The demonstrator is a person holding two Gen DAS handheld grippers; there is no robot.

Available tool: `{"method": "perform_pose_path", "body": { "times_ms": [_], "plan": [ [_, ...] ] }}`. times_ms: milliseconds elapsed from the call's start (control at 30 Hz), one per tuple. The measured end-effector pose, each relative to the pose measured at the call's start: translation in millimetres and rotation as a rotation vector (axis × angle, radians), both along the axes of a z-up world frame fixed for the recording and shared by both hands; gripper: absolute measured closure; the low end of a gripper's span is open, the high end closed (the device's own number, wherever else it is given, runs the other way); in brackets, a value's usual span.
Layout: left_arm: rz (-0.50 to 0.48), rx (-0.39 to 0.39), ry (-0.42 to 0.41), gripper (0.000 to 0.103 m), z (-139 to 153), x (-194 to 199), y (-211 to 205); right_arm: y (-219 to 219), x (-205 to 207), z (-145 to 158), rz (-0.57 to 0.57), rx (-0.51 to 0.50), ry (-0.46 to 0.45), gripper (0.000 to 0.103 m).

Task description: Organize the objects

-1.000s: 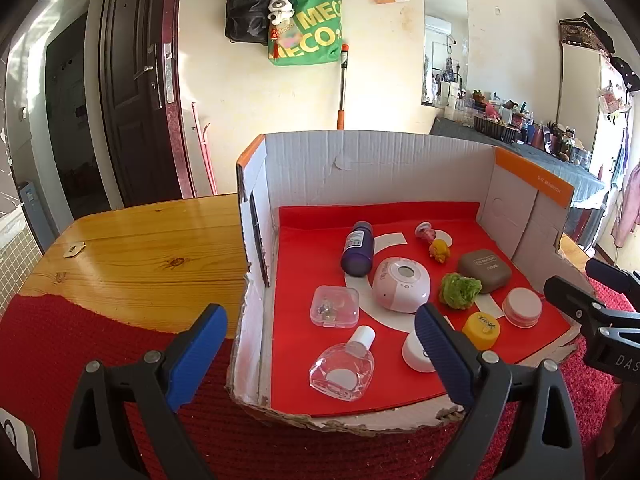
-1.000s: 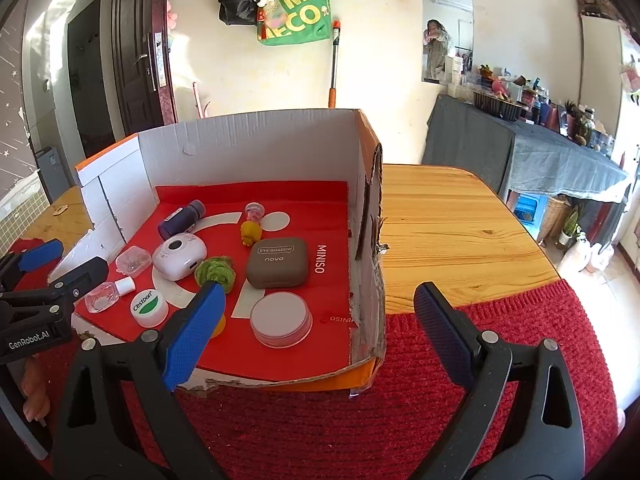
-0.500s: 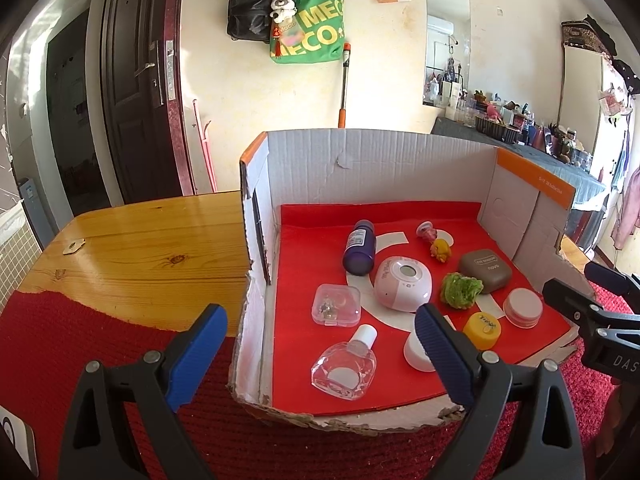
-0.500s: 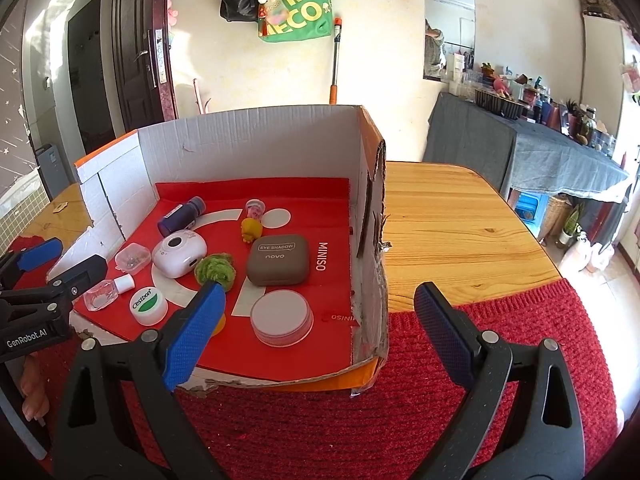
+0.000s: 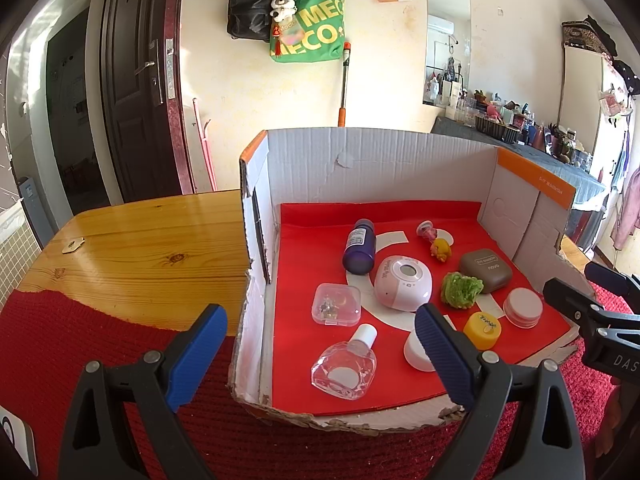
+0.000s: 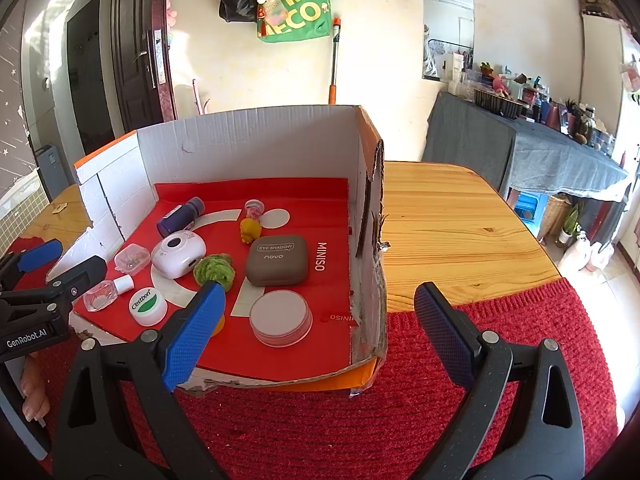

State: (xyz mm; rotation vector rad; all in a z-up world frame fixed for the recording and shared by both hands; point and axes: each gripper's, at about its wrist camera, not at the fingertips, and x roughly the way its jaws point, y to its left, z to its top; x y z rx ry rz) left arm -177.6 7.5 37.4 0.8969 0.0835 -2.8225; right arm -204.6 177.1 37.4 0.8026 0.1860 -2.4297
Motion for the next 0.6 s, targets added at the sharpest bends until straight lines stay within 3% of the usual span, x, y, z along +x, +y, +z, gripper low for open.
{"method": "perform_pose_path", "body": {
  "times_ms": [600],
  "plan": [
    [-0.006,-0.010,0.012,0.006,0.4,1.5,2.4,-0.4,3.6,1.4,-0.001,0.001,0.025,0.006]
  ]
}}
